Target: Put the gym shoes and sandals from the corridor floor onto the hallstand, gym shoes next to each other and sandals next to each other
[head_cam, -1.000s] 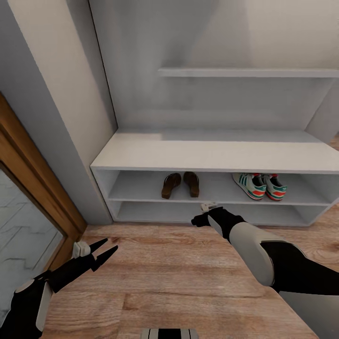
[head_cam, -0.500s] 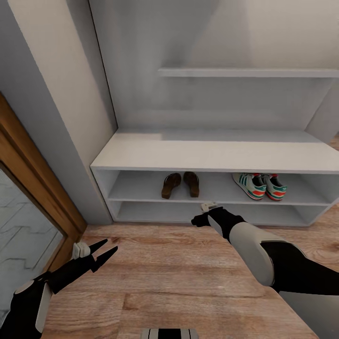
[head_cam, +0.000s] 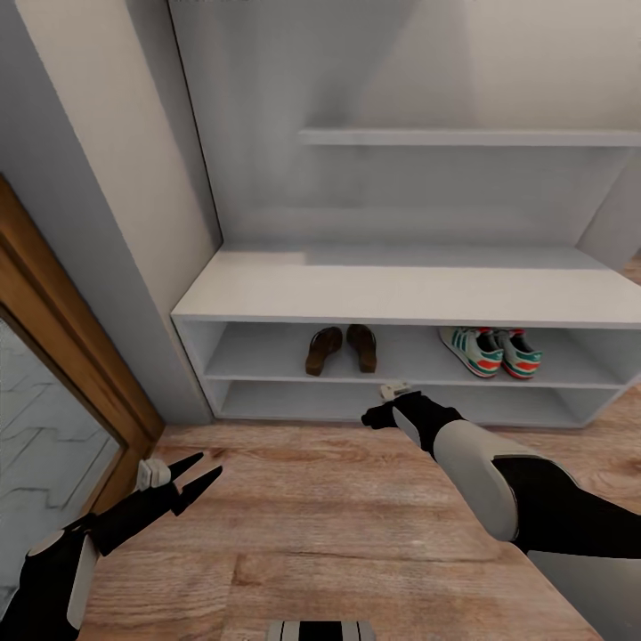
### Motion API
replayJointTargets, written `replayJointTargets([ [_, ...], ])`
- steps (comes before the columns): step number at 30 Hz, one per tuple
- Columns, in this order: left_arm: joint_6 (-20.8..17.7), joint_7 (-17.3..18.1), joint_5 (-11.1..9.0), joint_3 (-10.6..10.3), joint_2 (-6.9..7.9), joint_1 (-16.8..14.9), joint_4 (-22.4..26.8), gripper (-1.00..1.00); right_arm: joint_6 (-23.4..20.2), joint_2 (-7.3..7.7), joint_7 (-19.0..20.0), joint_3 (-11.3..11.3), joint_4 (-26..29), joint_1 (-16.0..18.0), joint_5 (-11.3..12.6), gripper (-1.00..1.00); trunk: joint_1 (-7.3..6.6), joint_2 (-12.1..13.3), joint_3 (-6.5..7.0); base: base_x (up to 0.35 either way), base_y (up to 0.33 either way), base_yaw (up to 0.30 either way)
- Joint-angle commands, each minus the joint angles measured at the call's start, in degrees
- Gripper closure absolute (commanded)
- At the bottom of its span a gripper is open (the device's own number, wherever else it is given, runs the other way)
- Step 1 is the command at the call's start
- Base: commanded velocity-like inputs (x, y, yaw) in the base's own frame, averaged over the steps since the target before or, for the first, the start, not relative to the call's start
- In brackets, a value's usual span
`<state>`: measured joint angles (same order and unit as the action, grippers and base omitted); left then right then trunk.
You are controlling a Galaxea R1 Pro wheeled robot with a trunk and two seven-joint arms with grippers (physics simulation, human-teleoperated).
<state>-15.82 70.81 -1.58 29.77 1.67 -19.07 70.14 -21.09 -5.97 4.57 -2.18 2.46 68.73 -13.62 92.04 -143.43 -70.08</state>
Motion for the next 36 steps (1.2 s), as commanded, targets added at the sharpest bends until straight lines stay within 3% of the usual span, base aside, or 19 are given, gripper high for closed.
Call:
replayJointTargets([
  [1, 0.0, 0.0, 0.0, 0.0, -0.01, 0.0, 0.0, -1.0, 0.0, 0.0, 0.0, 0.0, 0.0, 0.0, 0.0, -1.0, 0.0, 0.0, 0.0, -0.151, 0.0, 0.0],
  [14, 0.0, 0.0, 0.0, 0.0, 0.0, 0.0, 0.0, -1.0, 0.0, 0.0, 0.0, 0.1, 0.0, 0.0, 0.0, -1.0, 0.0, 0.0, 0.0, -0.246, 0.0, 0.0],
  [33, 0.0, 0.0, -0.1, 0.2, 0.0, 0.1, 0.0, -1.0, 0.0, 0.0, 0.0, 0.1, 0.0, 0.0, 0.0, -1.0, 0.0, 0.0, 0.0, -0.014, 0.0, 0.0],
  [36, 0.0, -0.1, 0.0, 0.2, 0.0, 0.1, 0.0, -1.0, 0.0, 0.0, 0.0, 0.1, 0.0, 0.0, 0.0, -1.0, -0.08, 0.0, 0.66, 0.0, 0.0, 0.0],
])
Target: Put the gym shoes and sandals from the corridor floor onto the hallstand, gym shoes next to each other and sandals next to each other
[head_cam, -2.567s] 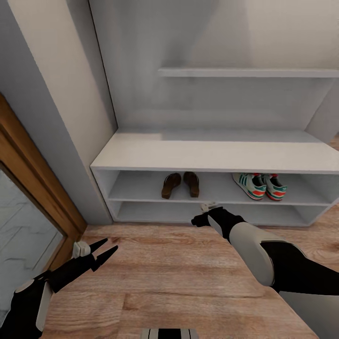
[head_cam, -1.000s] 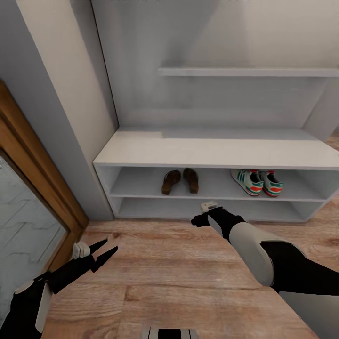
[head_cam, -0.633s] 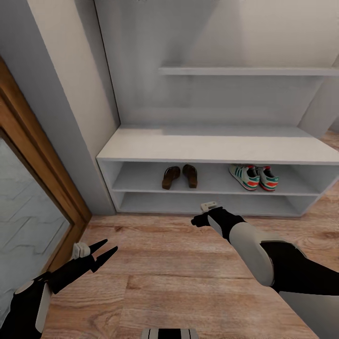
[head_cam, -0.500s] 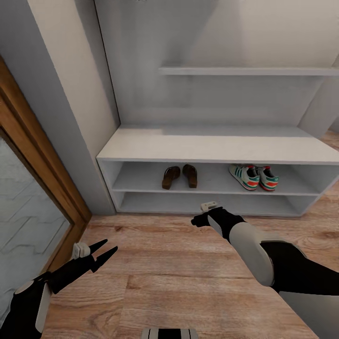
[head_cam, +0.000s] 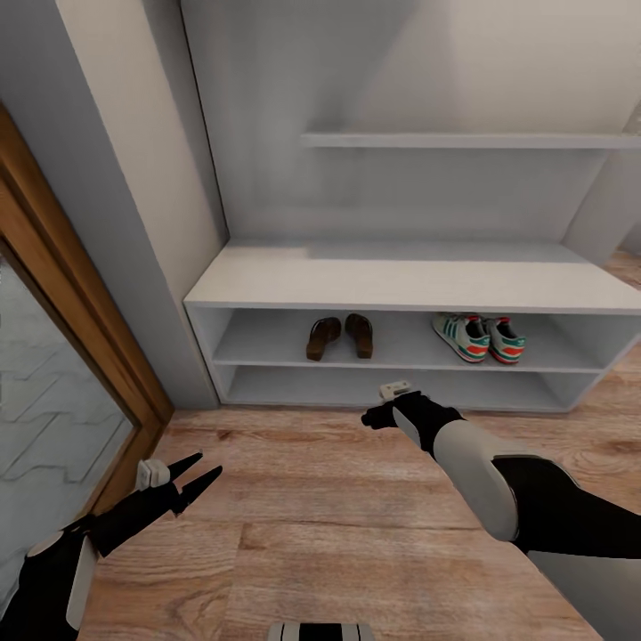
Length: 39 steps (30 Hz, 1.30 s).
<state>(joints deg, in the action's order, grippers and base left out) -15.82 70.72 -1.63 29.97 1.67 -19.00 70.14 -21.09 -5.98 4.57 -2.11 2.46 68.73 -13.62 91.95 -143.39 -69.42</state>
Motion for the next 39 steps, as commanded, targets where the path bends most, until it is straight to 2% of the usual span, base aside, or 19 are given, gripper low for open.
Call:
replayJointTargets([
  [1, 0.0, 0.0, 0.0, 0.0, 0.0, 0.0, 0.0, -1.0, 0.0, 0.0, 0.0, 0.0, 0.0, 0.0, 0.0, -1.0, -0.02, 0.0, 0.23, 0.0, 0.0, 0.0],
  [11, 0.0, -0.4, 0.3, -0.1, -0.04, 0.0, 0.0, -1.0, 0.0, 0.0, 0.0, 0.0, 0.0, 0.0, 0.0, -1.0, -0.28, 0.2, 2.44, 0.0, 0.0, 0.0],
  [19, 0.0, -1.4, 0.4, 0.2, -0.08, -0.1, 0.0, -1.0, 0.0, 0.0, 0.0, 0.0, 0.0, 0.0, 0.0, -1.0, -2.04, 3.4, 3.88, 0.0, 0.0, 0.0],
  [22, 0.0, -3.9, 0.4, 0.2, -0.08, -0.1, 0.0, -1.0, 0.0, 0.0, 0.0, 0.0, 0.0, 0.0, 0.0, -1.0, -2.04, 3.4, 3.88, 0.0, 0.0, 0.0],
  [25, 0.0, -8.6, 0.3, 0.1, -0.1, -0.1, 0.0, -1.0, 0.0, 0.0, 0.0, 0.0, 0.0, 0.0, 0.0, -1.0, -2.04, 3.4, 3.88, 0.0, 0.0, 0.0],
  [27, 0.0, -10.4, 0.2, 0.1, -0.09, -0.1, 0.0, -1.0, 0.0, 0.0, 0.0, 0.0, 0.0, 0.0, 0.0, -1.0, -2.04, 3.4, 3.88, 0.0, 0.0, 0.0],
  [39, 0.0, -12.5, 0.3, 0.3, -0.07, -0.1, 0.0, -1.0, 0.0, 0.0, 0.0, 0.0, 0.0, 0.0, 0.0, -1.0, -2.26, 3.8, 4.06, 0.0, 0.0, 0.0],
])
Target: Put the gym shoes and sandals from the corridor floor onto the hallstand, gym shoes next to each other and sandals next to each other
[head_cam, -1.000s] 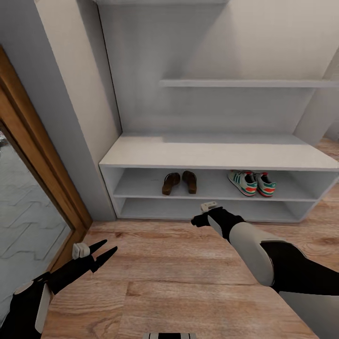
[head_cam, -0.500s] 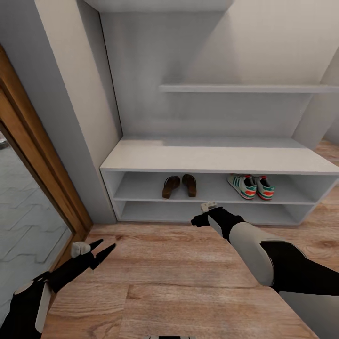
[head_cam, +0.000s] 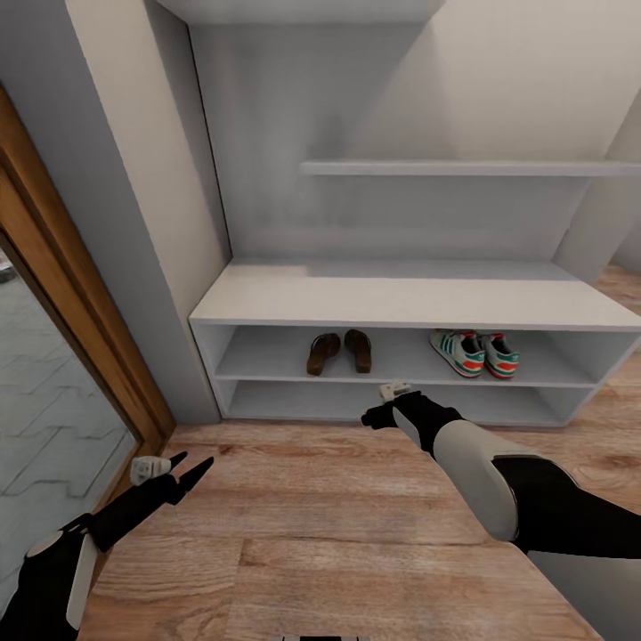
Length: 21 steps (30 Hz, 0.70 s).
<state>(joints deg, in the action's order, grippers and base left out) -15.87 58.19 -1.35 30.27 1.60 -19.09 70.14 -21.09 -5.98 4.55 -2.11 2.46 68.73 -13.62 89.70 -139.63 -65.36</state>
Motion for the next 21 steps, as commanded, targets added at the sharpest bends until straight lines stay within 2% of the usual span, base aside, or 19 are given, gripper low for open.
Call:
replayJointTargets([
  [1, -0.1, -0.9, 0.1, 0.0, -0.01, 0.0, 0.0, -1.0, 0.0, 0.0, 0.0, 0.0, 0.0, 0.0, 0.0, -1.0, 0.0, 0.0, 0.0, 0.0, 0.0, 0.0],
  [2, -0.2, -1.7, 0.2, 0.0, -0.01, 0.0, 0.0, -1.0, 0.0, 0.0, 0.0, 0.0, 0.0, 0.0, 0.0, -1.0, -0.22, 0.4, 0.18, 0.0, 0.0, 0.0],
  [6, -0.5, -10.2, 0.4, -0.2, 0.01, -0.2, 0.0, -1.0, 0.0, 0.0, 0.0, 0.0, 0.0, 0.0, 0.0, -1.0, -1.1, 2.0, 0.9, 0.0, 0.0, 0.0],
  [7, -0.6, -14.8, 0.4, -0.4, -0.03, -0.3, 0.0, -1.0, 0.0, 0.0, 0.0, 0.0, 0.0, 0.0, 0.0, -1.0, -1.32, 2.4, 1.08, 0.0, 0.0, 0.0],
  [8, -0.7, -17.0, 0.4, -0.4, -0.05, -0.3, 0.0, -1.0, 0.0, 0.0, 0.0, 0.0, 0.0, 0.0, 0.0, -1.0, -1.54, 2.8, 1.26, 0.0, 0.0, 0.0],
  [9, -0.7, -21.3, 0.4, -0.5, -0.09, -0.3, 0.1, -1.0, 0.0, 0.0, 0.0, 0.0, 0.0, 0.0, 0.0, -1.0, -1.76, 3.2, 1.44, 0.0, 0.0, 0.0],
  [11, -0.8, -25.2, 0.4, -0.5, -0.17, -0.4, 0.1, -1.0, 0.0, 0.0, 0.0, 0.0, 0.0, 0.0, 0.0, -1.0, -2.2, 4.0, 1.8, 0.0, 0.0, 0.0],
  [12, -0.8, -28.3, 0.4, -0.7, -0.31, -0.4, 0.1, -1.0, 0.0, 0.0, 0.0, 0.0, 0.0, 0.0, 0.0, -1.0, -2.42, 4.4, 1.97, 0.0, 0.0, 0.0],
  [14, -0.8, -31.6, 0.4, -1.3, -0.64, -0.5, 0.1, -1.0, 0.0, 0.0, 0.0, 0.0, 0.0, 0.0, 0.0, -1.0, -2.86, 5.2, 2.33, 0.0, 0.0, 0.0],
  [16, -0.8, -33.5, 0.4, -1.8, -1.02, -0.7, 0.2, -1.0, 0.0, 0.0, 0.0, 0.0, 0.0, 0.0, 0.0, -1.0, -3.29, 6.0, 2.69, 0.0, 0.0, 0.0],
  [21, -0.8, -35.0, 0.6, -2.4, -1.34, -1.8, 0.1, -1.0, 0.0, 0.0, 0.0, 0.0, 0.0, 0.0, 0.0, -1.0, -4.39, 8.0, 3.59, 0.0, 0.0, 0.0],
])
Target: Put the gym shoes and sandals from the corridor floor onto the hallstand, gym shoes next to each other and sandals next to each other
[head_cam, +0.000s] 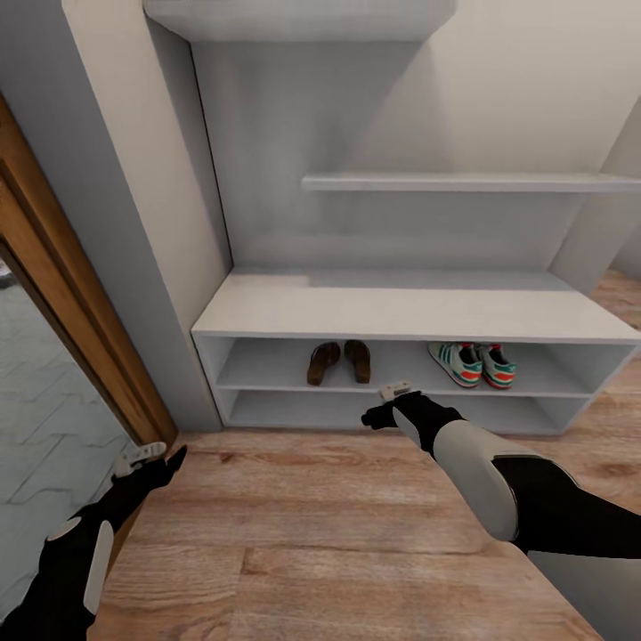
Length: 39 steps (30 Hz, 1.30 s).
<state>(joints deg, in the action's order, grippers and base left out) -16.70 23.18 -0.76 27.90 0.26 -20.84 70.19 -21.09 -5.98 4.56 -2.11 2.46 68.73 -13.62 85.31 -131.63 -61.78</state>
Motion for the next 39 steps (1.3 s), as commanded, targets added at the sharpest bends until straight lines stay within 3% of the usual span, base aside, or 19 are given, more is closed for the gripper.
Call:
replayJointTargets([
  [1, 0.0, -0.1, 0.0, 0.0, -0.02, -0.1, 0.0, -1.0, 0.0, 0.0, 0.0, 0.0, 0.0, 0.0, 0.0, -1.0, -0.23, 0.4, 0.18, 0.0, 0.0, 0.0],
  [20, -1.9, -0.5, -0.1, -0.3, 0.01, -0.3, -0.6, -1.0, 0.1, 0.0, 0.0, -0.1, 0.0, 0.0, 0.0, -1.0, -4.4, 8.0, 3.82, 0.0, 0.0, 0.0],
  [28, -2.0, -0.8, 1.8, -0.3, 0.01, -0.3, -8.1, -1.0, 0.1, 0.03, -0.1, -0.1, 0.0, 0.0, 0.1, -1.0, -6.16, 11.2, 5.49, 0.0, 0.0, 0.0],
  [32, -2.0, -5.5, 3.9, -0.4, 0.01, -0.3, -12.4, -1.0, 0.2, 0.12, -0.1, -0.1, 0.0, -0.1, 0.1, -1.0, -7.03, 12.9, 6.31, 0.0, 0.0, 0.0],
  [36, -1.9, -14.7, 5.4, -0.4, 0.01, -0.3, -14.9, -1.0, 0.2, 0.18, -0.1, -0.1, -0.1, -0.5, 0.1, -1.0, -7.91, 14.5, 7.14, 0.0, 0.0, 0.0],
  [37, -1.9, -17.5, 5.6, -0.3, 0.01, -0.3, -15.5, -1.0, 0.3, 0.21, -0.1, -0.1, 0.0, -1.9, 0.1, -1.0, -8.13, 14.9, 7.34, 0.0, 0.0, 0.0],
  [39, -1.9, -19.7, 5.7, -0.3, -0.01, -0.3, -16.0, -1.0, 0.4, 0.23, -0.1, -0.1, 0.0, -3.8, 0.3, -1.0, -8.57, 15.7, 7.72, 0.0, 0.0, 0.0],
])
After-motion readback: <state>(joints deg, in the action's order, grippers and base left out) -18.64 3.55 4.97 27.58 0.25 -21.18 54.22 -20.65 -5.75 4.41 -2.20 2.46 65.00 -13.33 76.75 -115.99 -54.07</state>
